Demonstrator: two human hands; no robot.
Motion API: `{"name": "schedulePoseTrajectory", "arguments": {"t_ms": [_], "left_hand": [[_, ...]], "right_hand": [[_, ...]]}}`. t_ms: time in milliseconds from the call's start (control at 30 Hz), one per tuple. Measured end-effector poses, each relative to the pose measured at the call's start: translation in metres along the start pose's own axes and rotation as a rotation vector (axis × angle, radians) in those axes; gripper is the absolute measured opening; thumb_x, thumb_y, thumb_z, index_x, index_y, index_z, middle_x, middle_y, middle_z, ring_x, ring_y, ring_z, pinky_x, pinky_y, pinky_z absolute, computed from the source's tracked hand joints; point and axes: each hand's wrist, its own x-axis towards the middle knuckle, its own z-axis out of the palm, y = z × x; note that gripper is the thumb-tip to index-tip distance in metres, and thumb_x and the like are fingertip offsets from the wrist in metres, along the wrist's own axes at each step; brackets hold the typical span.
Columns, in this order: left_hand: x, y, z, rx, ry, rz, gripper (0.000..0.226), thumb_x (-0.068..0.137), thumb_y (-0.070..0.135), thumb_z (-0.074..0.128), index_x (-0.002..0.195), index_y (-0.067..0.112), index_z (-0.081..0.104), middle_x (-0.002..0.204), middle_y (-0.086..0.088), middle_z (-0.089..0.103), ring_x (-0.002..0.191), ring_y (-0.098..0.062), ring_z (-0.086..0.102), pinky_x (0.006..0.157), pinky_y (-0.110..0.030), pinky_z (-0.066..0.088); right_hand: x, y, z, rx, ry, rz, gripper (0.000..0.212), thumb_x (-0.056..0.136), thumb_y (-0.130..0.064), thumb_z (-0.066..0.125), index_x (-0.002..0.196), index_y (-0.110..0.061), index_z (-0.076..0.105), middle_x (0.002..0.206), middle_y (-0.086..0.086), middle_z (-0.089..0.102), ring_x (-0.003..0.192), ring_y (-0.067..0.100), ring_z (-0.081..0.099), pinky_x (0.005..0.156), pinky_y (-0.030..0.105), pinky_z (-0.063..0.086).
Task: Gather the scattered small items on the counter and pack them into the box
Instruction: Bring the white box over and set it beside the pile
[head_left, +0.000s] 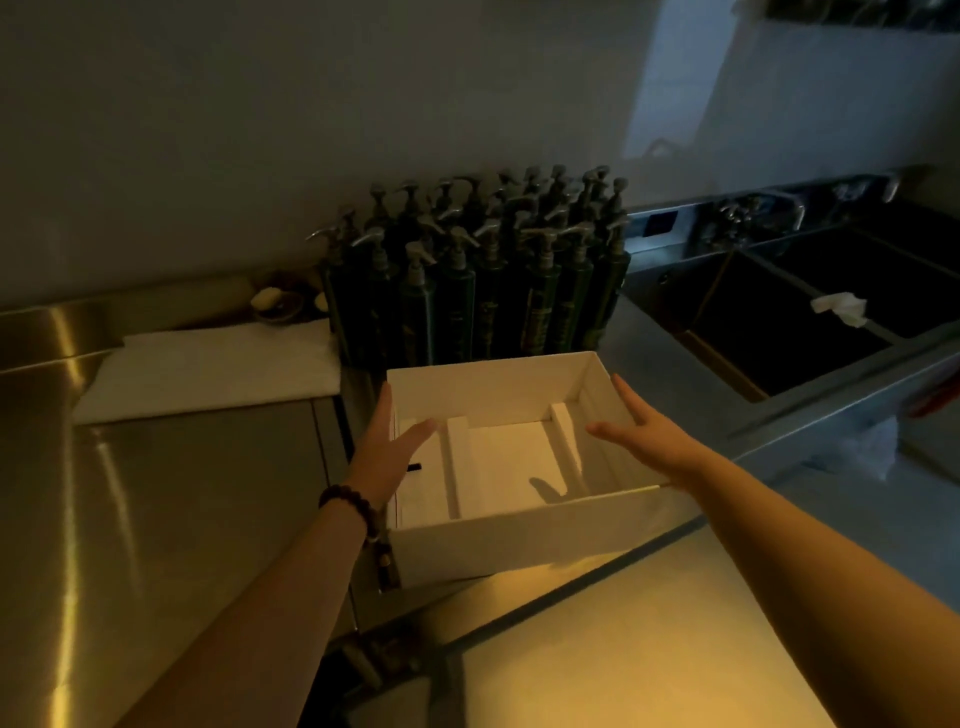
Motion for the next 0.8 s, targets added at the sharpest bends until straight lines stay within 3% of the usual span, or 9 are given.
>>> {"name": "schedulePoseTrajectory", "arguments": {"t_ms": [233,467,600,700,800], "left_hand": [[-0.014,0.006,0.0,-0.004,0.114,0.007,0.078,0.087,0.026,0.062,0.147,0.035,0.012,0.152,0.005,0.024,0.134,-0.012,0.029,0.105,-0.029,0.026],[-0.067,0.02,-0.037,0.02,0.347,0.007,0.079,0.085,0.034,0.063,0.144,0.046,0.011,0.15,0.013,0.024,0.121,-0.002,0.028,0.097,-0.032,0.024],[-0.114,0.022,-0.076,0.024,0.512,-0.002,0.079,0.084,0.035,0.064,0.144,0.047,0.014,0.151,0.012,0.026,0.132,-0.011,0.031,0.103,-0.038,0.029],[-0.155,0.02,-0.108,0.046,0.643,-0.005,0.078,0.085,0.034,0.064,0.144,0.045,0.014,0.151,0.011,0.026,0.128,-0.01,0.034,0.092,-0.029,0.035],[-0.196,0.018,-0.139,0.014,0.777,0.002,0.077,0.086,0.028,0.063,0.145,0.042,0.016,0.145,0.007,0.038,0.121,-0.016,0.047,0.09,-0.034,0.046]], "right_hand": [[0.014,-0.006,0.001,0.121,-0.134,-0.068,0.09,0.079,-0.05,0.067,0.146,-0.05,0.006,0.159,-0.002,0.014,0.143,0.028,0.021,0.113,0.049,0.021],[0.027,-0.046,0.043,0.095,-0.295,-0.221,0.089,0.081,-0.045,0.066,0.144,-0.052,0.004,0.156,0.002,0.022,0.139,0.032,0.029,0.11,0.058,0.028],[0.026,-0.079,0.097,0.081,-0.409,-0.288,0.088,0.081,-0.043,0.067,0.145,-0.05,0.007,0.156,0.002,0.022,0.138,0.032,0.029,0.108,0.056,0.03],[0.019,-0.105,0.147,0.068,-0.511,-0.34,0.09,0.079,-0.043,0.07,0.144,-0.051,0.009,0.154,0.001,0.028,0.137,0.03,0.033,0.109,0.056,0.031],[0.005,-0.133,0.197,0.055,-0.635,-0.39,0.089,0.078,-0.044,0.071,0.142,-0.055,0.009,0.154,-0.005,0.026,0.132,0.021,0.037,0.102,0.042,0.038]]}}
